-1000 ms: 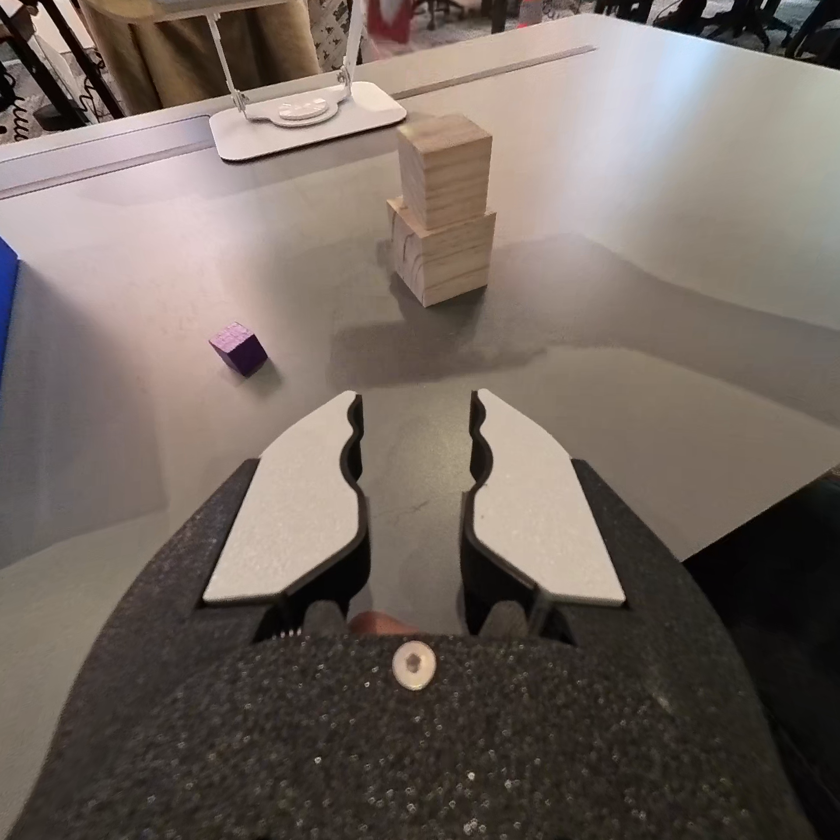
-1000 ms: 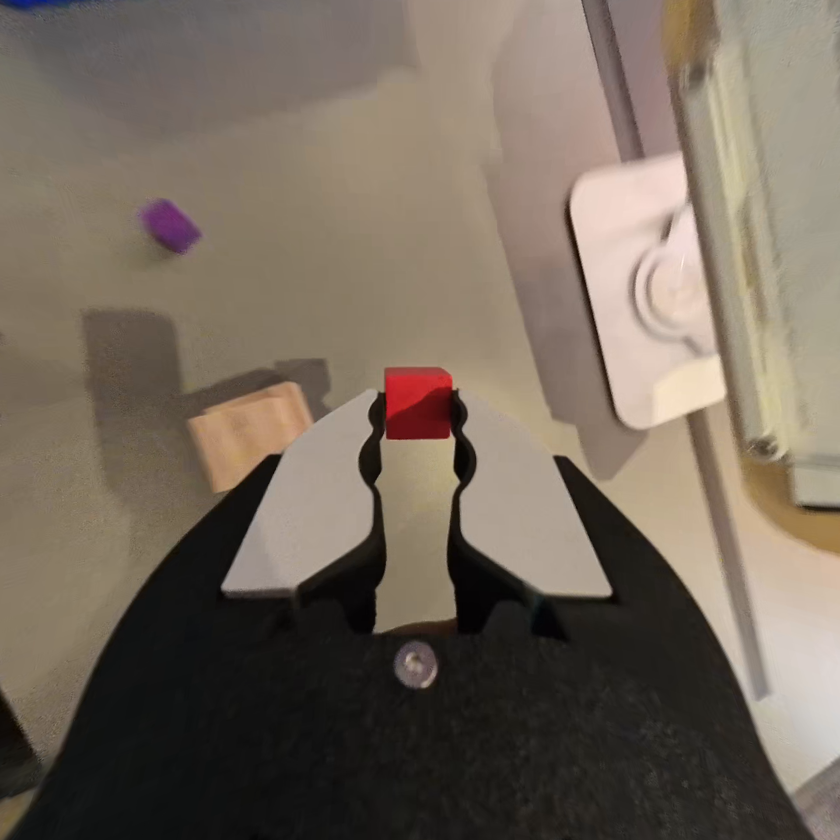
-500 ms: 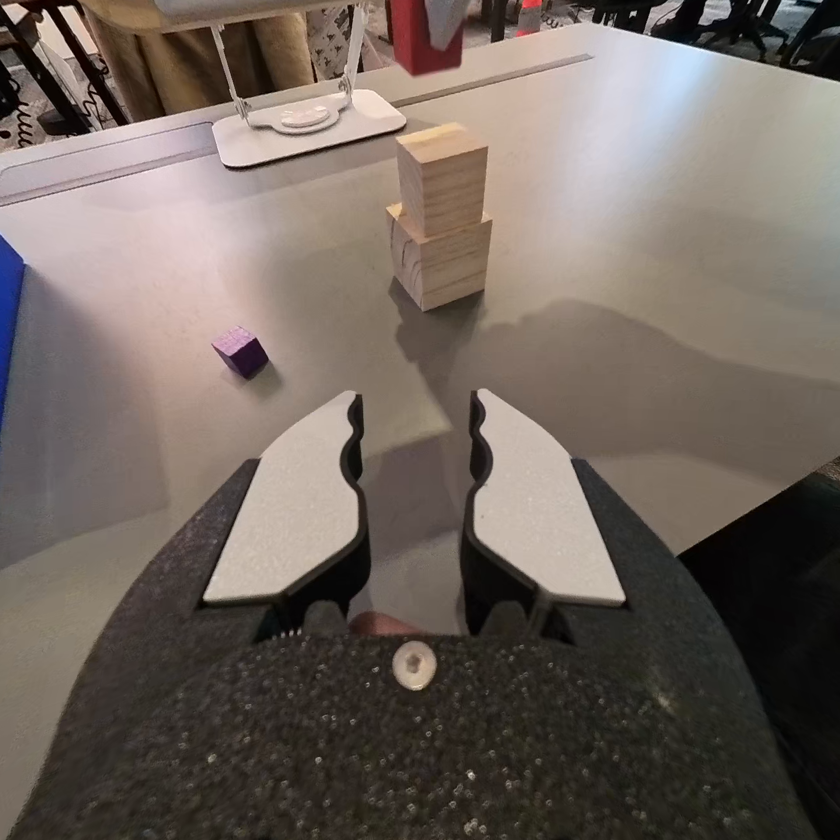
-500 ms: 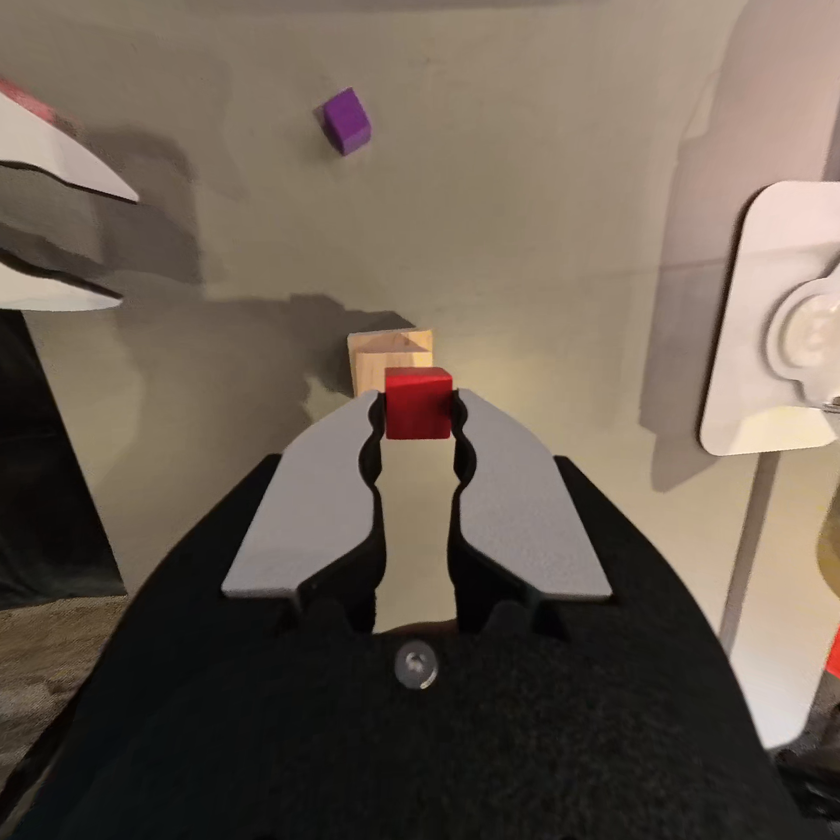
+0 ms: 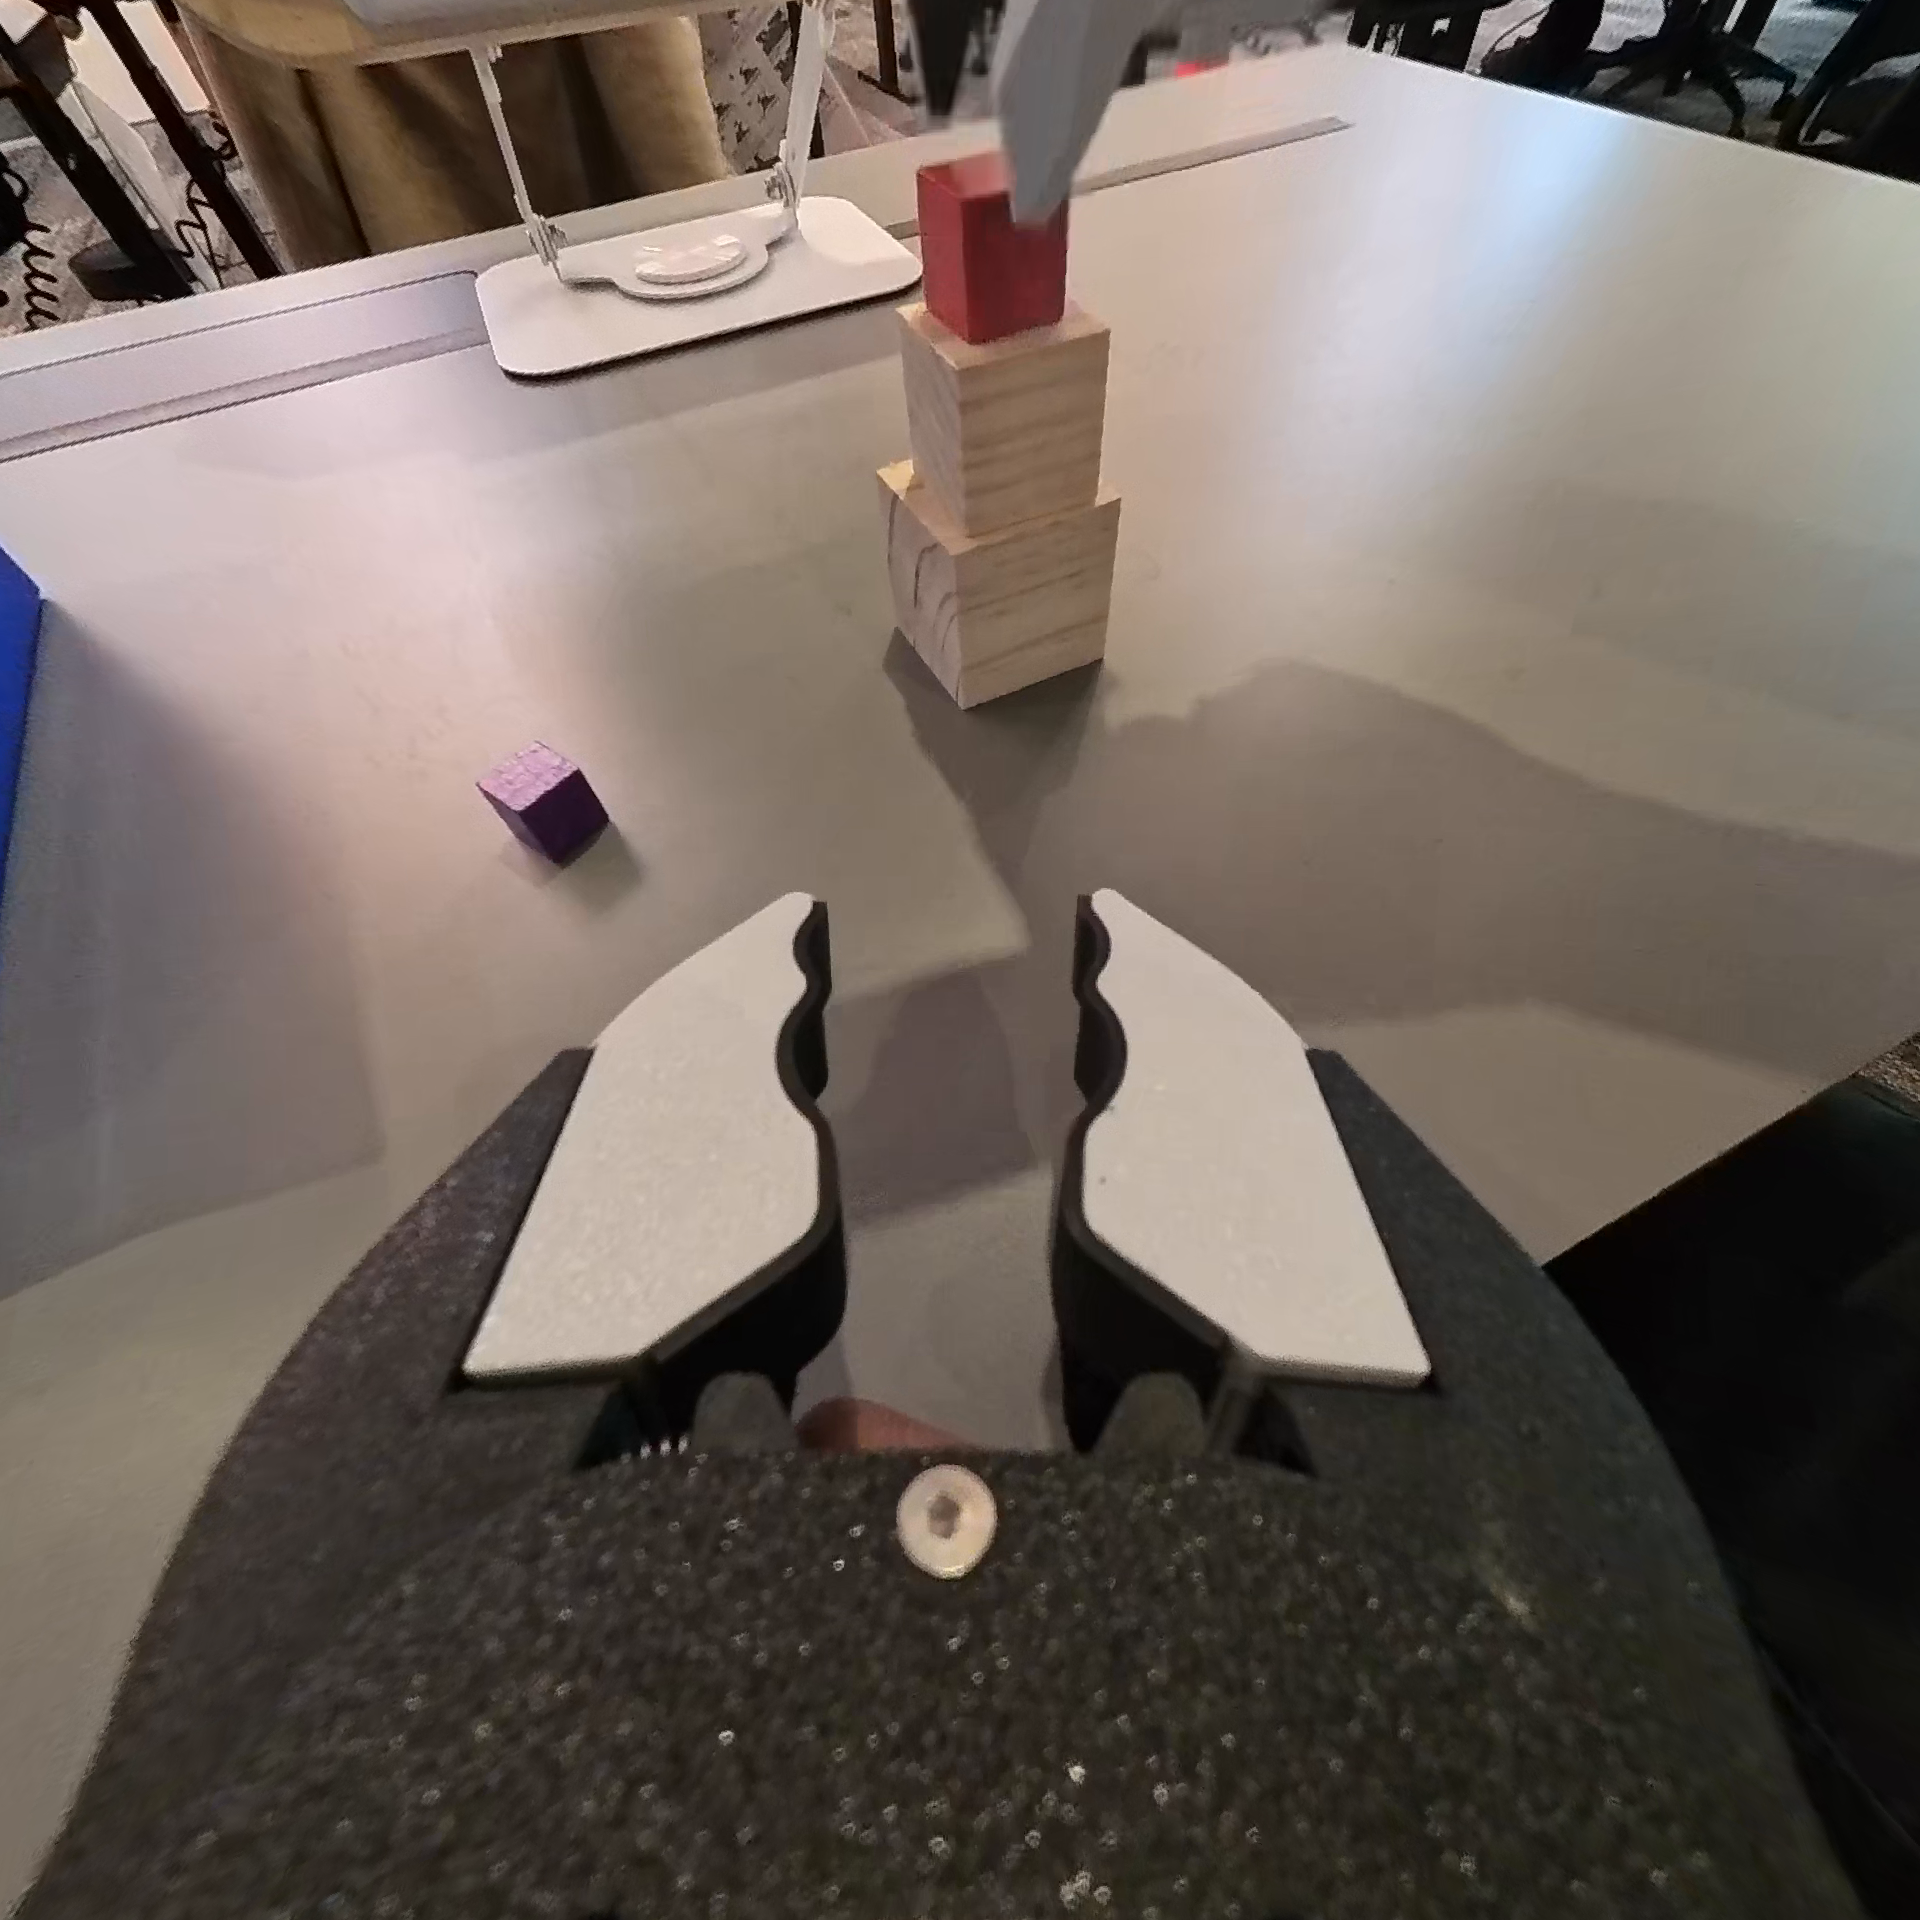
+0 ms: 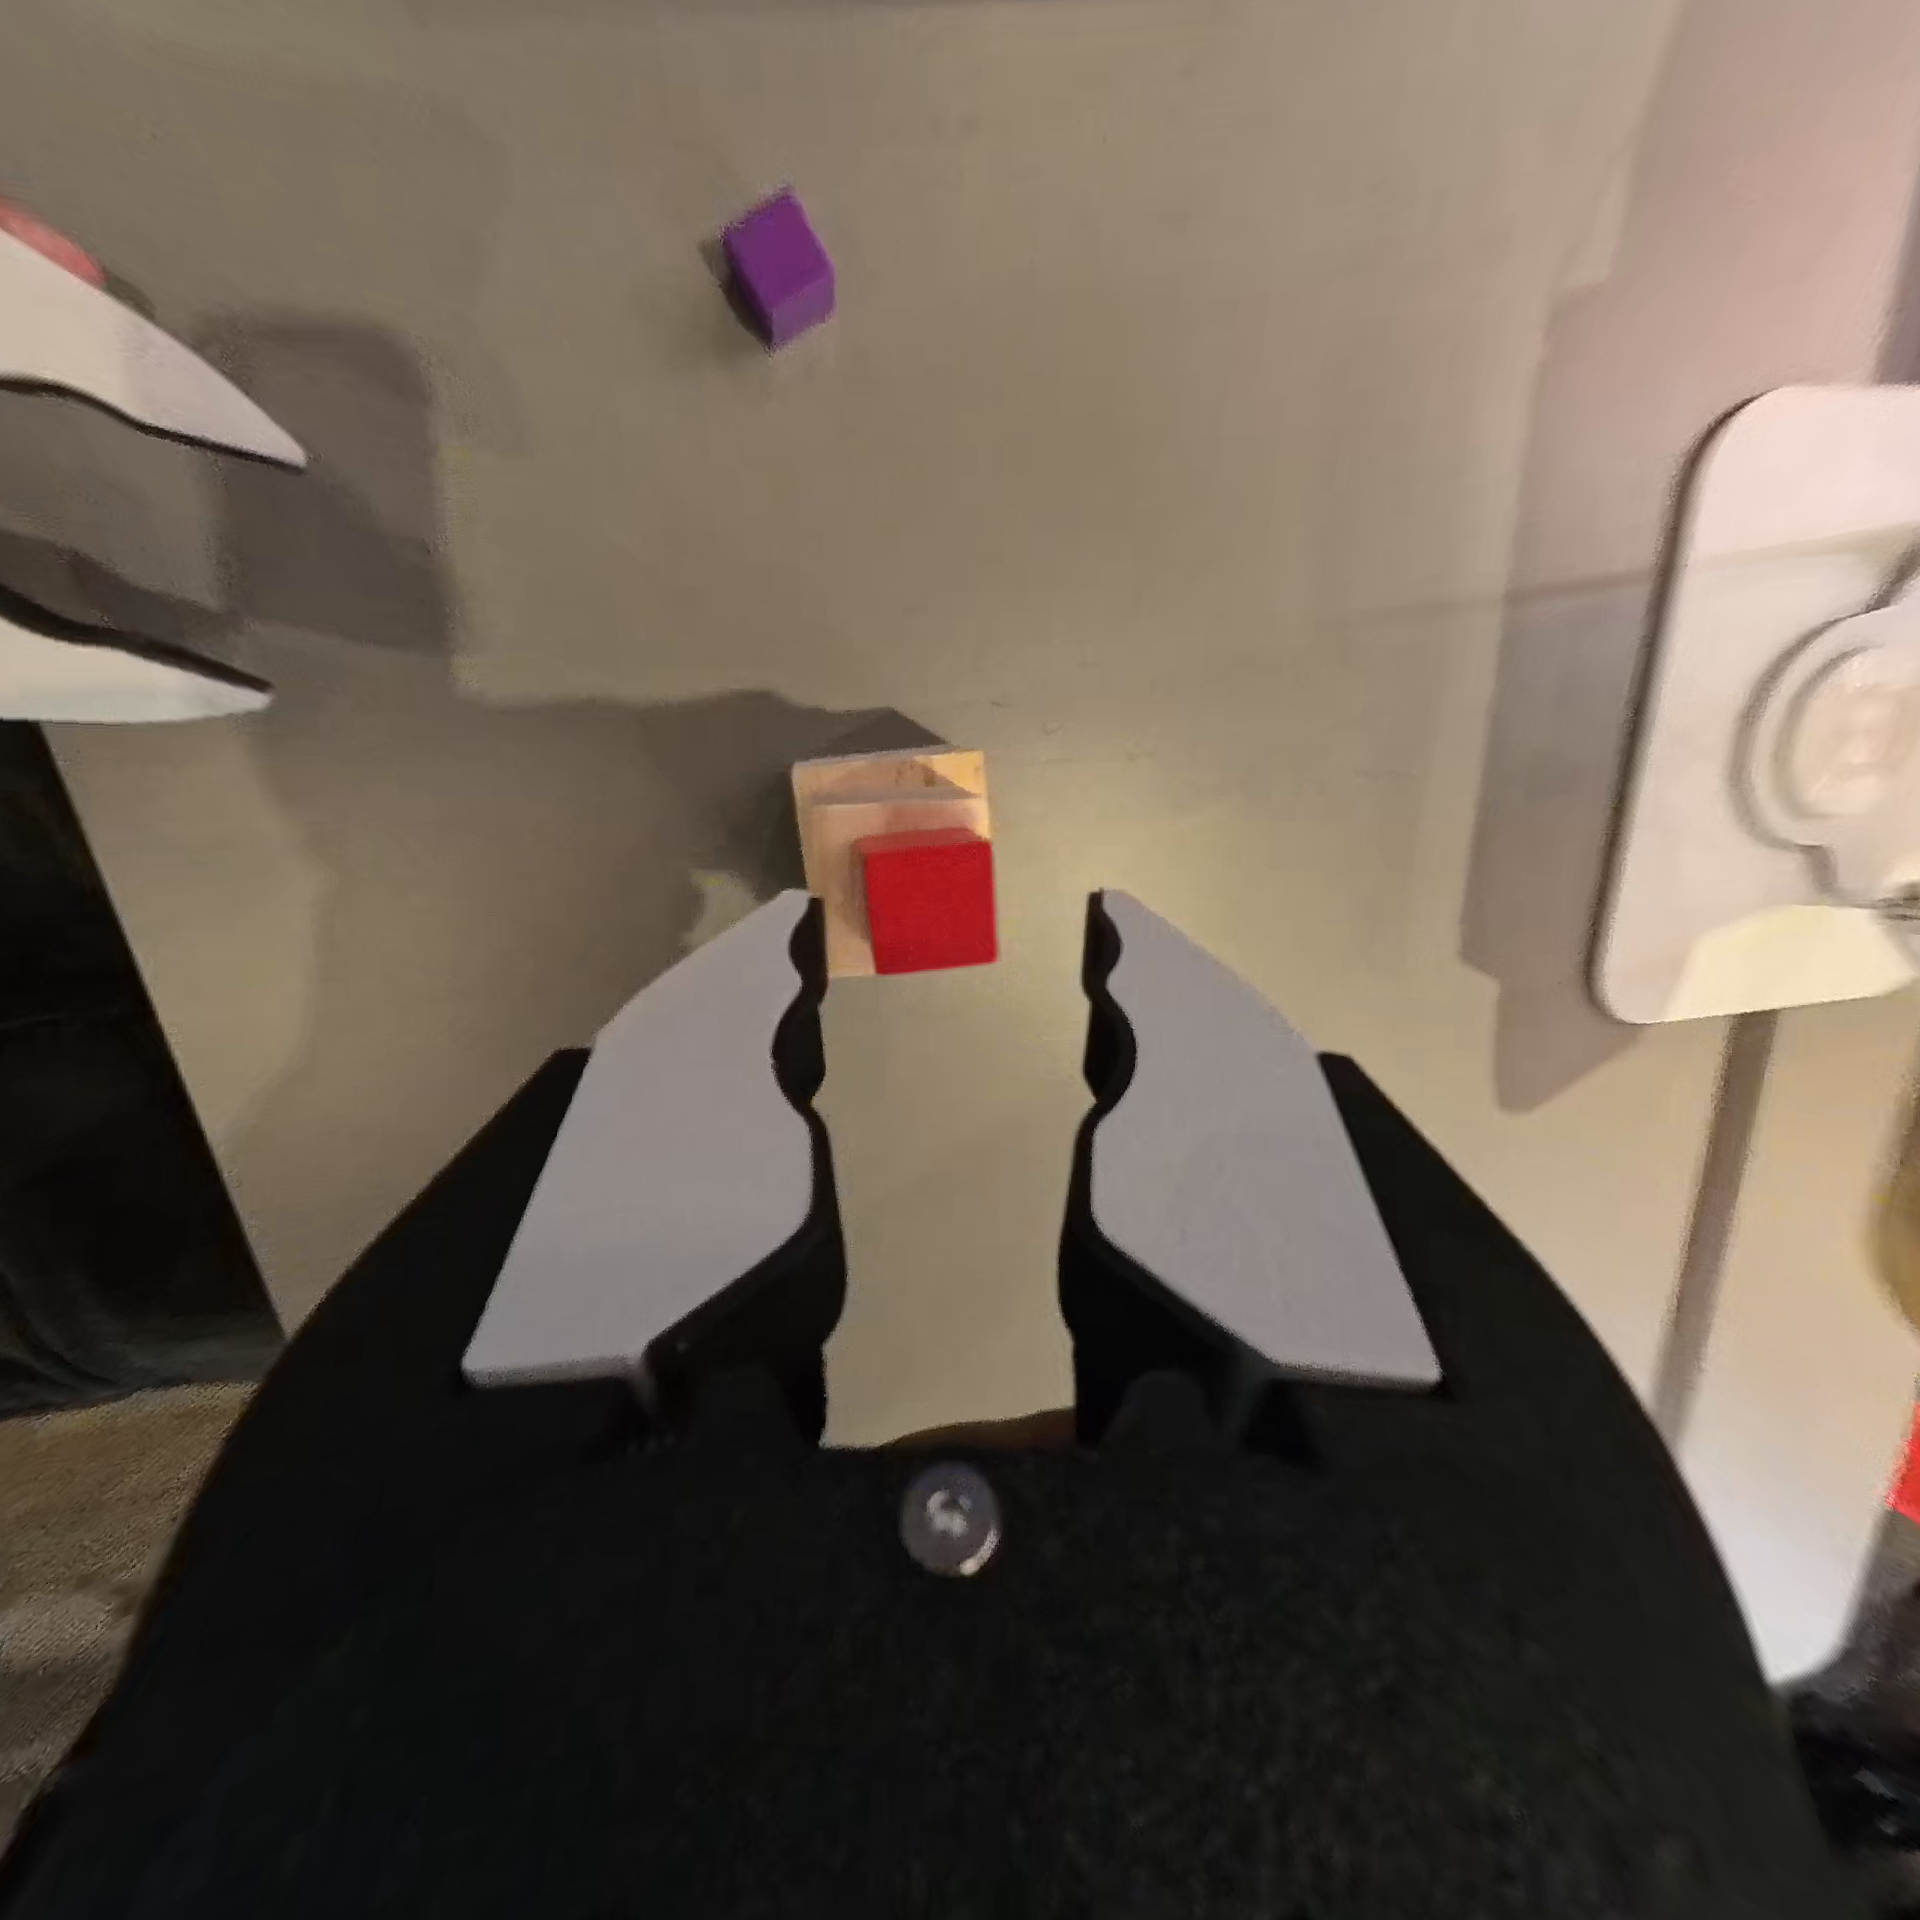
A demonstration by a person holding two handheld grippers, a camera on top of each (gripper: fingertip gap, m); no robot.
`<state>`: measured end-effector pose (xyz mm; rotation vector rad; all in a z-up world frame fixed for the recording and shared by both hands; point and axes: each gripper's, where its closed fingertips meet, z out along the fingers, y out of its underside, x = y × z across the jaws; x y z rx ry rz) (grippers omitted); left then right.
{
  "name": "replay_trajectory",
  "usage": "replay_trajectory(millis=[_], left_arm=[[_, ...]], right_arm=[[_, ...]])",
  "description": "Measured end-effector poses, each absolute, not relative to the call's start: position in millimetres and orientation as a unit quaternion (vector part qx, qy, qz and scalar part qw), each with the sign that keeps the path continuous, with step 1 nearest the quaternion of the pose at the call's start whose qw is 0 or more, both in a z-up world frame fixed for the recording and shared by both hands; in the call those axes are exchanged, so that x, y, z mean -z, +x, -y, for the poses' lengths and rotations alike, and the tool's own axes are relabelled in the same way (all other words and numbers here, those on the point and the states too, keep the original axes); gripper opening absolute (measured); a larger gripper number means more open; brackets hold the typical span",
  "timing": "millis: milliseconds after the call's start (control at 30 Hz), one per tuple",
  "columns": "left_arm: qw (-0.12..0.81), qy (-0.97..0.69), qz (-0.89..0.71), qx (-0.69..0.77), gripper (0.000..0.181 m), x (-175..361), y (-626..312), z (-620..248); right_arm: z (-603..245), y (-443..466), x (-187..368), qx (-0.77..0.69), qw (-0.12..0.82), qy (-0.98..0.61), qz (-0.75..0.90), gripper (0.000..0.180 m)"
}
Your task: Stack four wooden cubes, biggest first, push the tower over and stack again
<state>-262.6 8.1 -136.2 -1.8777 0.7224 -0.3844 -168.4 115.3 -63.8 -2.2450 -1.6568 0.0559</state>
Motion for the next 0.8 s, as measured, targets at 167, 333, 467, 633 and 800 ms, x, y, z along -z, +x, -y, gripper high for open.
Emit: replay_trajectory(millis=[167,333,467,633,800], left_arm=[[0.522,-0.786,-0.290,0.163,0.044,134.9,-266.1,-10.0],[0.517,-0.790,-0.284,0.167,0.045,138.2,-266.7,-11.3],[0.515,-0.793,-0.282,0.165,0.045,140.5,-268.3,-11.1],[0.510,-0.798,-0.275,0.167,0.044,143.6,-275.5,-11.3],[0.506,-0.802,-0.267,0.173,0.044,143.8,-281.9,-12.6]], right_arm=[[-121.7,-219.3,-35.7,-0.002,0.313,-0.735,0.601,0.044],[-117.4,-285.5,-49.6,0.008,0.311,-0.676,0.667,0.044],[-120.7,-314.6,6.9,-0.011,0.242,-0.645,0.725,0.045],[-125.3,-321.0,96.5,-0.007,0.150,-0.619,0.771,0.042],[-134.3,-317.1,145.9,0.015,0.087,-0.605,0.791,0.040]])
